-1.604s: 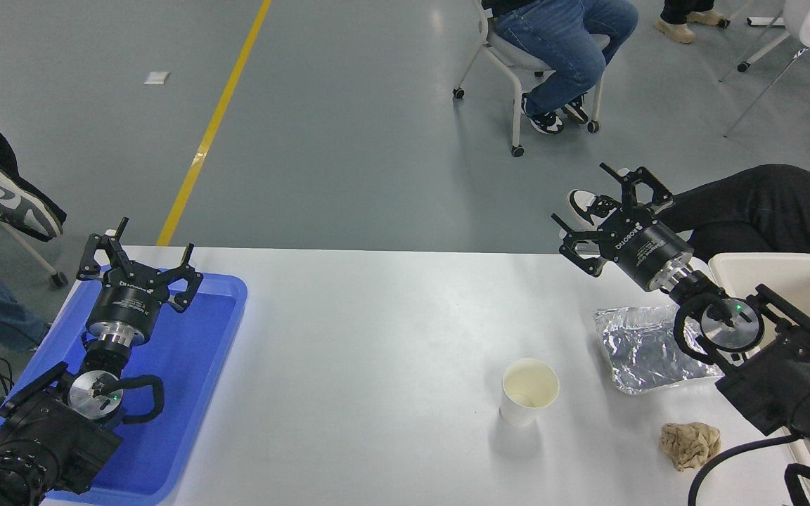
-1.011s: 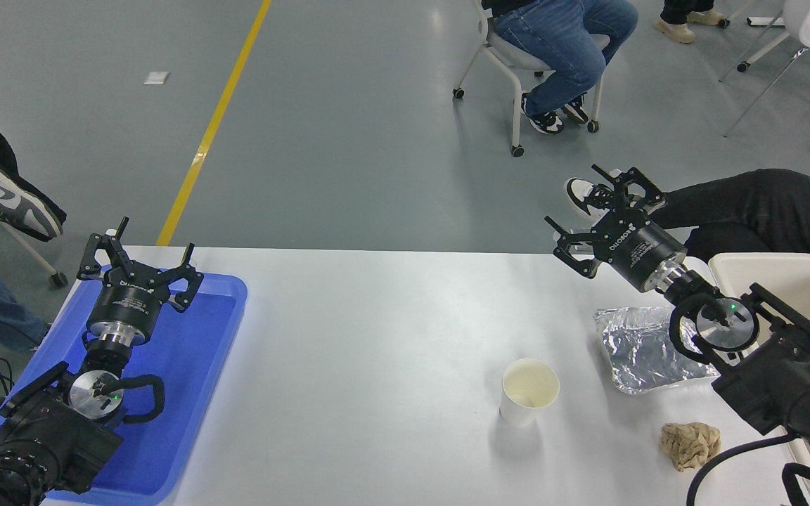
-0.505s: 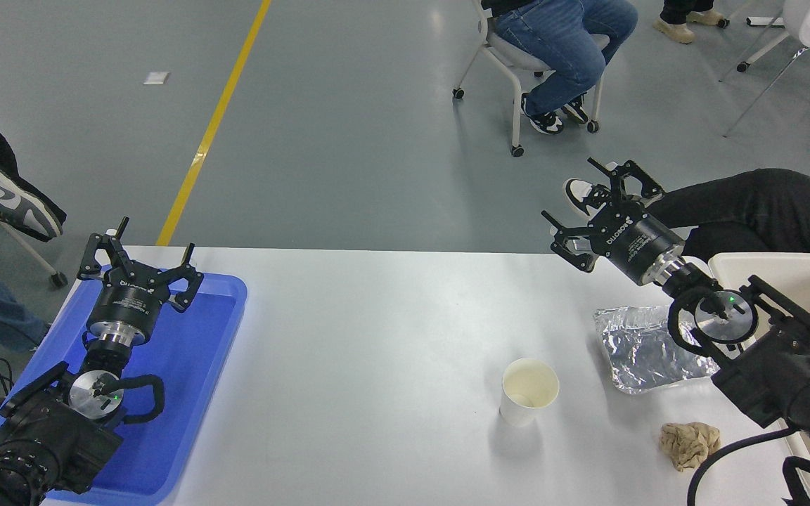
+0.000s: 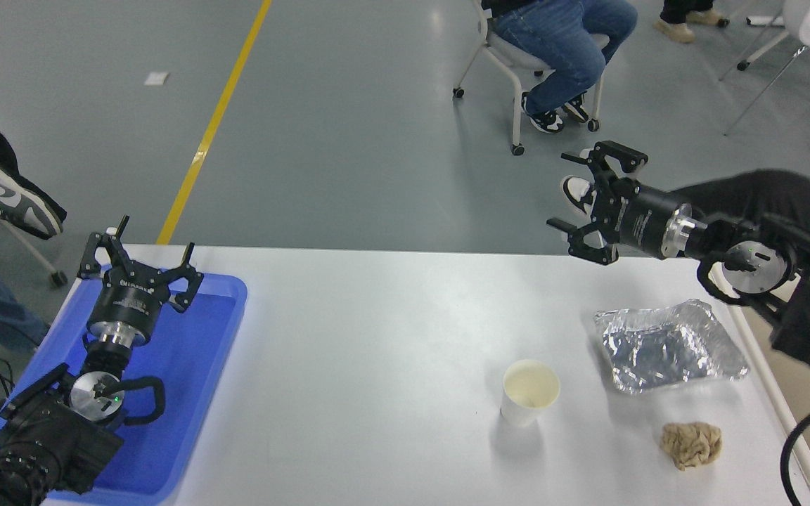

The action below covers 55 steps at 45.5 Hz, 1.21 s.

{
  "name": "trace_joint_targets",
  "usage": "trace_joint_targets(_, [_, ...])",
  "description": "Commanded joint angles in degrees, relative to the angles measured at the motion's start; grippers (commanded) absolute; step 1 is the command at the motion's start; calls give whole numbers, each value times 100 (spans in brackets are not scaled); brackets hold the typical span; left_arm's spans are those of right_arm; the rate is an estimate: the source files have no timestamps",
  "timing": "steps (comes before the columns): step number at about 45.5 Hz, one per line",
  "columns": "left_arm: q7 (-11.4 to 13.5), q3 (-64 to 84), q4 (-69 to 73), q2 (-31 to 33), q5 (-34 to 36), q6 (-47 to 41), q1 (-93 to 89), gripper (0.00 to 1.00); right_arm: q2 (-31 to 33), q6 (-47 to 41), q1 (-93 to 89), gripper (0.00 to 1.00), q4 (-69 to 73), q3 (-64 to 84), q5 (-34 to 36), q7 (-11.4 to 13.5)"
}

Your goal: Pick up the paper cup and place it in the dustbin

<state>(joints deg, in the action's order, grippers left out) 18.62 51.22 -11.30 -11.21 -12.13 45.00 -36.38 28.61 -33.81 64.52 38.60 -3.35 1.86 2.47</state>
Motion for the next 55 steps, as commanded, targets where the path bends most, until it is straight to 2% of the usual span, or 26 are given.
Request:
trace_joint_targets(1, [-8, -7, 14, 5, 0, 0, -1, 100, 215, 15, 1474, 100, 314, 2557, -501, -18])
trace_joint_targets(13, [-8, -7, 14, 5, 0, 0, -1, 100, 233, -11, 2644, 100, 1149, 3630, -1881, -10])
trace_joint_targets(26, [-8, 2, -3, 5, 0, 0, -1, 100, 215, -47, 3979, 100, 2458, 5123, -2937, -1])
trace_joint_targets(39, [-8, -7, -3, 5, 0, 0, -1, 100, -180, -73, 5684, 100, 3899, 6987, -2928, -1])
trace_joint_targets(46, [-8, 2, -3, 5, 0, 0, -1, 100, -330, -178, 6432, 100, 4524, 7409, -2849, -27])
trace_joint_targets(55, [1, 2, -3, -13, 0, 0, 8, 100, -470, -626, 7214, 100, 5288, 7621, -2165, -27])
